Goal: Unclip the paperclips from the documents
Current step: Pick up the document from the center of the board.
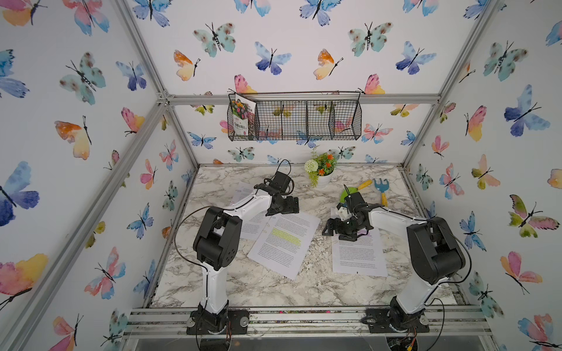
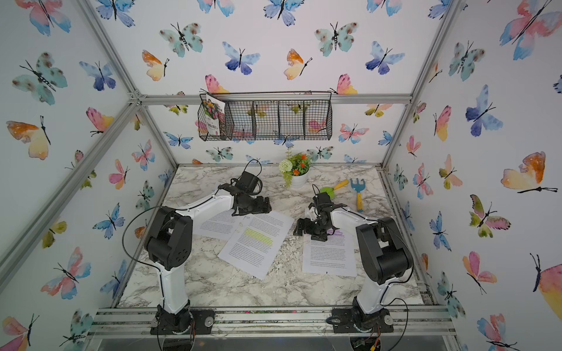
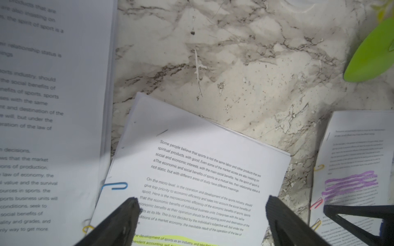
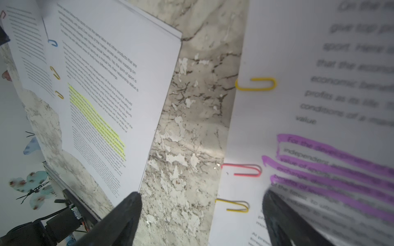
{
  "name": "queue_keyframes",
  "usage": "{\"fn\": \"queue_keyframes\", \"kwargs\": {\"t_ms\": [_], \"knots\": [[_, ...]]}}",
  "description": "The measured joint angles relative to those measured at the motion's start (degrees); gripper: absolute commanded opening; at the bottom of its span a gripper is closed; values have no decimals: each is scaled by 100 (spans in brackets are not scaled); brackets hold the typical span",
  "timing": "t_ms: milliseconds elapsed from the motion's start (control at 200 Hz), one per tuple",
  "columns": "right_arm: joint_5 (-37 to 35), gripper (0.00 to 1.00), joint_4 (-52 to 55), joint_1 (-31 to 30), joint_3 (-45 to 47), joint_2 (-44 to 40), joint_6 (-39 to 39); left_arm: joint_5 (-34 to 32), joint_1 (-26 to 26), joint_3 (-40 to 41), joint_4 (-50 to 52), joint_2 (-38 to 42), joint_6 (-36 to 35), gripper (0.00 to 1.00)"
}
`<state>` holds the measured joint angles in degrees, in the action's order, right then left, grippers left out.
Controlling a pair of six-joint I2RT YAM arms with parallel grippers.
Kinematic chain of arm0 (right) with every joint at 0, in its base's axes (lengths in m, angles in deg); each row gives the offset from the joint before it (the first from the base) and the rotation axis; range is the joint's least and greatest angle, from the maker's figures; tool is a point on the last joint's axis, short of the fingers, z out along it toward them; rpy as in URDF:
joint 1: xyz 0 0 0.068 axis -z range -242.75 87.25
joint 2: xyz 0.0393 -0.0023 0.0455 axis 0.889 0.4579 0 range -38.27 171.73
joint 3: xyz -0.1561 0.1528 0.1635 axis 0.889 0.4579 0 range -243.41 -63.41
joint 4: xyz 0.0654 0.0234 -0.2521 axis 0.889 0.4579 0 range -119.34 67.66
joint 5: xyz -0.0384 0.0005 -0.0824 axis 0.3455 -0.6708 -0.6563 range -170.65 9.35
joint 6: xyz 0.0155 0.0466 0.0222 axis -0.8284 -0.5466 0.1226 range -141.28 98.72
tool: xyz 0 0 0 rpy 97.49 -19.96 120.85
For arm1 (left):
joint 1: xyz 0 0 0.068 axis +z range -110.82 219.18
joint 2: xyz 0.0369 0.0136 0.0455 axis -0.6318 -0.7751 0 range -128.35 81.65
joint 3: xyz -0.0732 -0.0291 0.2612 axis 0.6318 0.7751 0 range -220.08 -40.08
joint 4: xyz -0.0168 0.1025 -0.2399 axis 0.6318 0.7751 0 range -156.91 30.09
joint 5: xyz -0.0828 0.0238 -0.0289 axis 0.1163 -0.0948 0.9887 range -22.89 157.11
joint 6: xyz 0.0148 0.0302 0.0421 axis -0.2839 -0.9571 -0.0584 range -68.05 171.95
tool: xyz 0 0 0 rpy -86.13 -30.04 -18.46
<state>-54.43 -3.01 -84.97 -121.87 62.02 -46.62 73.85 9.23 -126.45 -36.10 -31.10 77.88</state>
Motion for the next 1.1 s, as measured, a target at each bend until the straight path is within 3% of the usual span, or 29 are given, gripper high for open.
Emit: {"fn": "queue_keyframes", "kwargs": {"t_ms": [140, 315, 481, 561, 686, 876, 1096], "knots": [[50, 94, 365, 0, -315, 55, 39, 44, -103, -280, 59, -35, 4, 93], [-289, 97, 970, 72, -1364, 15, 339, 459, -564, -1467, -92, -627, 17, 93], [-570, 96, 1224, 804, -1438, -334, 505, 798, -1043, -2288, -299, -1416, 55, 93], [-680, 91, 1252, 1335, -1154, -494, 509, 960, -1213, -2264, -435, -1617, 140, 93], [-999, 70, 1325, 1926, -706, -601, 564, 1134, -1281, -2118, -643, -1808, 282, 93], [-1117, 49, 1322, 2028, -205, -535, 682, 1174, -1292, -2170, -981, -2048, 310, 93], [-1091, 36, 1086, 2031, 155, -236, 699, 1172, -1390, -2308, -1281, -2398, 306, 94]]}}
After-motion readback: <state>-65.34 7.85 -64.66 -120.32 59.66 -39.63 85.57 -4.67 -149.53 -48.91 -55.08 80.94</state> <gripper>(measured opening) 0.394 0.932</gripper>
